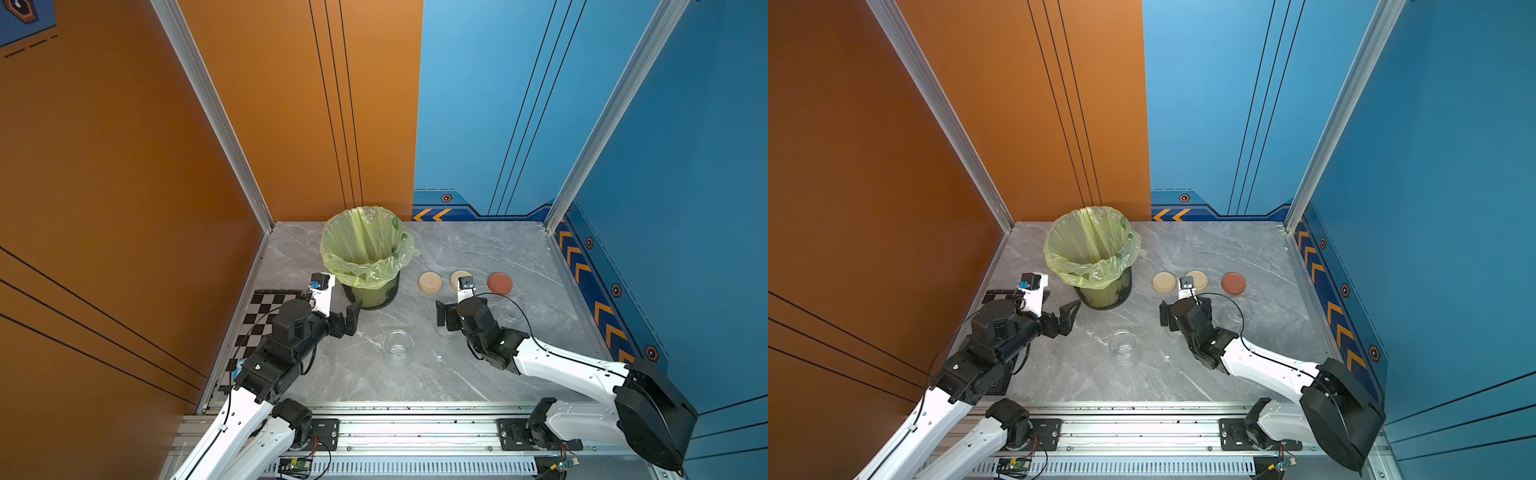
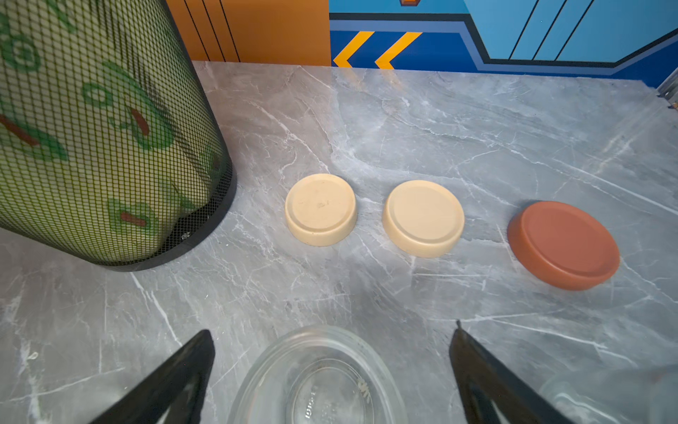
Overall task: Empty moldy rice from jars
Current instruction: Place the jar at the center of the board, then reset both arms
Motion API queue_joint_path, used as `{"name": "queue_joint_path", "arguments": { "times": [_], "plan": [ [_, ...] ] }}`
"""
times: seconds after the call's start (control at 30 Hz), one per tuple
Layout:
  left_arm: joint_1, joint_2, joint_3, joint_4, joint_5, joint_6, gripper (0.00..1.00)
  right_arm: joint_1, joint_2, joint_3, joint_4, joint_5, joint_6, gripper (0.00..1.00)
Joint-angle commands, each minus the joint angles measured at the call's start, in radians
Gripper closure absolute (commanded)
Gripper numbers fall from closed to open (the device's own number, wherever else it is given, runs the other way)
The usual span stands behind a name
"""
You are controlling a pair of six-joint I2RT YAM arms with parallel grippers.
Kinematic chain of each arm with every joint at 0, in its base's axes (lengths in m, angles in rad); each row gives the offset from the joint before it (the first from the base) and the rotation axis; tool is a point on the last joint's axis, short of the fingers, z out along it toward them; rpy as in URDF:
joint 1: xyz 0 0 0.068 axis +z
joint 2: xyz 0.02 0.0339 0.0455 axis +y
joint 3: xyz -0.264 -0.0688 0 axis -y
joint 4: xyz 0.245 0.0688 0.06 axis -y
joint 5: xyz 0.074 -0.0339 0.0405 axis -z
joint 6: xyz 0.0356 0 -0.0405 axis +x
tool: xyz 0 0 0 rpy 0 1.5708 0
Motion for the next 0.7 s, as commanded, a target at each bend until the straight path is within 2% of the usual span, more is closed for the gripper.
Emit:
{"name": "queue_joint_path", "arguments": {
  "times": [0.0, 0.13, 0.4, 0.53, 0.67],
  "plan": [
    [0.077, 0.028, 0.023, -0.021, 0.027, 0.008, 0.02, -0.086, -0.063, 0.037, -0.128, -0.170, -0.028, 0.00],
    [0.163, 0.069, 0.006, 0.002, 0.045, 0.016, 0.02, -0.206, -0.133, 0.048, -0.174, -0.308, -0.050, 0.00],
    [0.320, 0.141, -0.111, 0.158, 0.051, -0.010, 0.02, -0.442, -0.174, 0.029, -0.218, -0.290, -0.121, 0.00],
    [0.361, 0.175, -0.177, 0.243, 0.007, -0.017, 0.02, -0.550, -0.184, -0.040, -0.129, -0.284, -0.219, 0.00],
    [0.368, 0.212, -0.241, 0.378, -0.061, -0.012, 0.02, -0.632, -0.142, -0.128, 0.053, -0.296, -0.242, 0.00]
  ]
}}
